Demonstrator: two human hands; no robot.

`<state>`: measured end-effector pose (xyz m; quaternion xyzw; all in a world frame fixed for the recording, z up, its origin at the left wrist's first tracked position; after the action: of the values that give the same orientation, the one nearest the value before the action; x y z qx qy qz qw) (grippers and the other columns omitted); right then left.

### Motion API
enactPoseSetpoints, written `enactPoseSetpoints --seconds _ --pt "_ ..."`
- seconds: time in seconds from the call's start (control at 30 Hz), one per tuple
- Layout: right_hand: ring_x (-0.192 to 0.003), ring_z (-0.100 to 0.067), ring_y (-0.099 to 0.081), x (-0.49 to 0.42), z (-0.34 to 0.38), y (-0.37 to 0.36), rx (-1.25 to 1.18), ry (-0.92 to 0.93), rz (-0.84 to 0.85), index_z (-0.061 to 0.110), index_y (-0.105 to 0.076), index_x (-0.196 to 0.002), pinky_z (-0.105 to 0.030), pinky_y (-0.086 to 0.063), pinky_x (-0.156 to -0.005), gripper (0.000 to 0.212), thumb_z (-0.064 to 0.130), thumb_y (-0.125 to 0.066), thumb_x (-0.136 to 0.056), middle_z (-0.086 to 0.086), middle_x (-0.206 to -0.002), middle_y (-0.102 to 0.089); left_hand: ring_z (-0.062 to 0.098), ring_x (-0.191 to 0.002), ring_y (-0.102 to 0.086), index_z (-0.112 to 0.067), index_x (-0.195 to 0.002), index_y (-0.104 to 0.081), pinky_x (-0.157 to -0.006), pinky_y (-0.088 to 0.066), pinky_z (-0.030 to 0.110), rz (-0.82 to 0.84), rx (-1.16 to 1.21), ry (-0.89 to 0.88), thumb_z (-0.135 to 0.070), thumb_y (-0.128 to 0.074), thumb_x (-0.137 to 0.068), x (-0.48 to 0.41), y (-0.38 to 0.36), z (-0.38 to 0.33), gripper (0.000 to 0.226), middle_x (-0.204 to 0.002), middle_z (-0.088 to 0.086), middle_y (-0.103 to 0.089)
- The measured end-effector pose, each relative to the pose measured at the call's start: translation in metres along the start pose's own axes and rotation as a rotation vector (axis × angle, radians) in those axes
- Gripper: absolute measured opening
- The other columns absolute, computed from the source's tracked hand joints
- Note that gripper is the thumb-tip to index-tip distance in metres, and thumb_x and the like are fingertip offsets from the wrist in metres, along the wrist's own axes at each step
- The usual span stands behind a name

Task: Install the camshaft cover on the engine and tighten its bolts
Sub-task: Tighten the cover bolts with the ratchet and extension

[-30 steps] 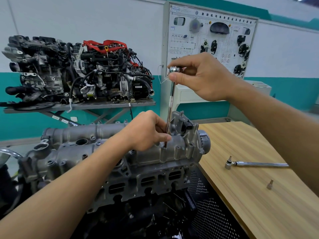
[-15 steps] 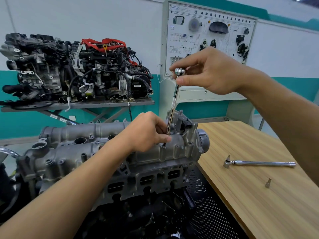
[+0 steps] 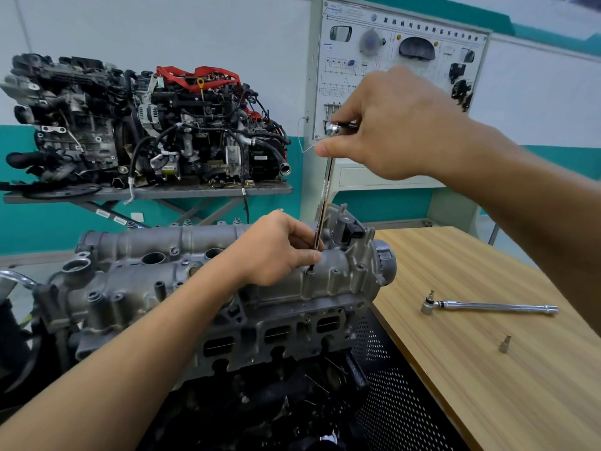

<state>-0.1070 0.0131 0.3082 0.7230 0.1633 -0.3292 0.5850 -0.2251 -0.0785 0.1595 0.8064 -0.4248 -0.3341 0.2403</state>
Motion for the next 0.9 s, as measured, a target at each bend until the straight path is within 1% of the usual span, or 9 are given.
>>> enactPoseSetpoints --seconds 0.1,0.23,0.4,0.47,0.57,0.63,0.73,0.8,0.9 --pt "-0.061 -0.016 -0.051 -0.002 0.001 -0.001 0.000 -0.016 -0.022 0.021 -0.072 -0.081 -0.025 -0.032 -0.053 0.047 0.068 -0.066 -0.078 0.006 -0.065 -0.054 0.005 -0.076 -0.072 -0.011 -0.095 -0.080 -0.070 -0.053 0.012 -0.011 -0.023 -0.009 -0.016 -0.076 -0.087 0.001 0.000 0.000 0.010 -0.084 -0.004 -0.078" --pt "-0.063 -0.025 -0.058 0.001 -0.006 -0.008 -0.017 0.043 -0.054 0.014 -0.071 -0.081 -0.031 -0.047 -0.059 0.052 0.065 -0.061 -0.084 -0.005 -0.067 -0.063 -0.005 -0.066 -0.066 -0.014 -0.096 -0.080 -0.065 -0.048 0.009 -0.025 -0.023 -0.005 -0.017 -0.076 -0.087 0.000 -0.001 0.001 0.010 -0.083 -0.007 -0.078" --pt "-0.060 -0.020 -0.036 -0.006 -0.009 -0.023 -0.302 0.065 0.058 0.010 -0.051 -0.064 -0.033 -0.034 -0.063 0.046 0.043 -0.064 -0.093 -0.011 -0.062 -0.046 -0.011 -0.063 -0.065 -0.012 -0.099 -0.080 -0.064 -0.048 0.005 -0.049 -0.011 -0.003 -0.013 -0.077 -0.086 -0.001 -0.002 0.002 0.013 -0.080 -0.010 -0.076" --pt "-0.059 -0.021 -0.039 -0.004 -0.006 -0.017 -0.354 0.089 0.022 0.013 -0.055 -0.063 -0.033 -0.036 -0.063 0.041 0.040 -0.066 -0.092 -0.007 -0.061 -0.048 -0.009 -0.065 -0.067 -0.015 -0.097 -0.079 -0.065 -0.050 0.008 -0.072 0.012 -0.013 -0.014 -0.076 -0.087 0.003 -0.001 0.000 0.010 -0.081 -0.010 -0.076" --pt "-0.067 -0.026 -0.059 0.001 -0.003 0.007 -0.394 0.146 -0.098 0.011 -0.072 -0.083 -0.040 -0.051 -0.068 0.034 0.044 -0.067 -0.089 -0.007 -0.073 -0.068 0.000 -0.072 -0.072 -0.022 -0.089 -0.078 -0.068 -0.057 0.017 -0.119 0.217 -0.033 -0.012 -0.075 -0.087 0.010 0.006 -0.006 0.011 -0.082 -0.007 -0.078" --pt "-0.062 -0.019 -0.058 0.000 -0.004 0.021 -0.384 0.150 -0.145 0.013 -0.076 -0.087 -0.037 -0.051 -0.066 0.035 0.048 -0.067 -0.087 -0.007 -0.075 -0.070 0.007 -0.081 -0.075 -0.023 -0.089 -0.077 -0.076 -0.060 0.021 -0.143 0.313 -0.044 -0.013 -0.074 -0.086 0.014 0.008 -0.012 0.010 -0.086 -0.006 -0.079" --pt "-0.045 -0.004 -0.041 0.003 -0.025 0.027 -0.356 0.041 -0.118 0.016 -0.076 -0.081 -0.017 -0.036 -0.048 0.035 0.049 -0.068 -0.088 0.005 -0.057 -0.058 0.011 -0.075 -0.072 -0.020 -0.093 -0.078 -0.067 -0.059 0.025 -0.129 0.338 -0.053 -0.017 -0.071 -0.089 0.020 0.001 -0.022 0.008 -0.086 -0.002 -0.079" --pt "-0.042 -0.004 -0.040 0.018 -0.056 0.020 -0.304 -0.099 -0.088 0.011 -0.073 -0.074 -0.021 -0.035 -0.044 0.045 0.052 -0.065 -0.089 -0.003 -0.054 -0.059 0.008 -0.071 -0.070 -0.021 -0.090 -0.078 -0.063 -0.054 0.020 -0.112 0.349 -0.078 -0.018 -0.069 -0.091 0.024 -0.009 -0.029 0.008 -0.083 -0.001 -0.079" --pt "-0.048 -0.016 -0.046 0.062 -0.119 -0.007 -0.270 -0.369 0.101 -0.002 -0.069 -0.074 -0.028 -0.042 -0.053 0.061 0.055 -0.058 -0.092 -0.023 -0.068 -0.065 0.005 -0.066 -0.069 -0.020 -0.092 -0.077 -0.057 -0.050 0.014 -0.027 0.451 -0.087 -0.015 -0.068 -0.092 0.022 -0.043 -0.046 0.010 -0.080 0.001 -0.078"
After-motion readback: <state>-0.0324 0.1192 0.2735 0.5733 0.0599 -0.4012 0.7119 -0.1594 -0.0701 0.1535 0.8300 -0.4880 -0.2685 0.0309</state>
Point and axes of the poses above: each hand's wrist, its own x-axis away from the middle knuckle, its own y-axis out of the back of the hand, z = x × y, the point moved 4 cm from there along -x, towards the middle knuckle
